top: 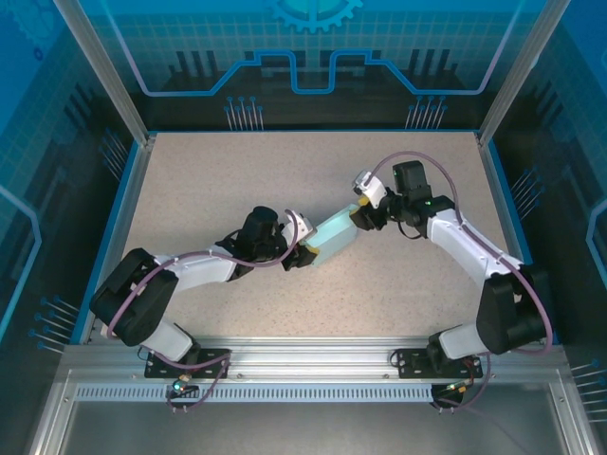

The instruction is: Fold the paper box

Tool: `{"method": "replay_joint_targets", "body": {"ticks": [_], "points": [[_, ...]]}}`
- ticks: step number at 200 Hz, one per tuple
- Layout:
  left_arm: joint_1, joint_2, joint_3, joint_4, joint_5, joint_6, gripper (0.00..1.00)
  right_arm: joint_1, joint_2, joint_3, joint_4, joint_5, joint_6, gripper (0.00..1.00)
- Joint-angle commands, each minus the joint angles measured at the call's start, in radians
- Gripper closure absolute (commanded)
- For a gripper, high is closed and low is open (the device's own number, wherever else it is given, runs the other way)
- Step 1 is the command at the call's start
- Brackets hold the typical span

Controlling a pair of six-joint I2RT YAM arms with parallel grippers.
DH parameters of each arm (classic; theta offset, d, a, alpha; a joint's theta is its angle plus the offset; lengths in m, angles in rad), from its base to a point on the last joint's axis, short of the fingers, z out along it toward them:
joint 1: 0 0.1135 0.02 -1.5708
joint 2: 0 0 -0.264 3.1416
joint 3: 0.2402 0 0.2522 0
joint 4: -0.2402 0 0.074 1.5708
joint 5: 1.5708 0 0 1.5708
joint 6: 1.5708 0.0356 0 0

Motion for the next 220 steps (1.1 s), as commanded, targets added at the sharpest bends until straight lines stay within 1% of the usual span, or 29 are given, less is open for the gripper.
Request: {"method": "replay_joint_targets", "body": {"ticks": [1,29,57,68,89,122,144,159,183,201,220], "points": [[0.006,-0.020,0.002,0.004,0.045,0.022,0.66,-0.033,0.041,0.041,-0.086,-0.021,-0.150,0.56],[0.006,-0.018,0.005,-0.001,0.040,0.021,0.66,-0.045,0.074,0.066,-0.088,-0.048,-0.162,0.61],[0.007,-0.017,0.008,-0.002,0.041,0.017,0.66,-0.042,0.097,0.092,-0.098,-0.075,-0.163,0.74],[0.007,-0.017,0.008,-0.004,0.038,0.017,0.66,-0.037,0.105,0.099,-0.099,-0.066,-0.161,0.77],[0.007,-0.015,0.008,-0.006,0.035,0.014,0.66,-0.034,0.119,0.112,-0.110,-0.058,-0.156,0.88],[0.006,-0.009,0.014,-0.007,0.026,0.006,0.66,-0.013,0.125,0.125,-0.137,-0.024,-0.116,0.96],[0.007,-0.006,0.017,-0.009,-0.004,0.002,0.67,0.024,0.122,0.145,-0.170,0.072,-0.014,1.00],[0.007,-0.001,0.018,-0.007,-0.033,-0.003,0.67,0.044,0.108,0.142,-0.177,0.139,0.087,1.00],[0.005,0.011,0.017,0.007,-0.046,-0.015,0.67,0.089,0.075,0.109,-0.158,0.243,0.239,1.00],[0.006,0.017,0.008,0.028,-0.048,-0.016,0.67,0.124,0.056,0.075,-0.138,0.328,0.294,1.00],[0.005,0.033,0.009,0.034,-0.045,-0.016,0.67,0.144,0.035,0.019,-0.075,0.362,0.318,1.00]]}}
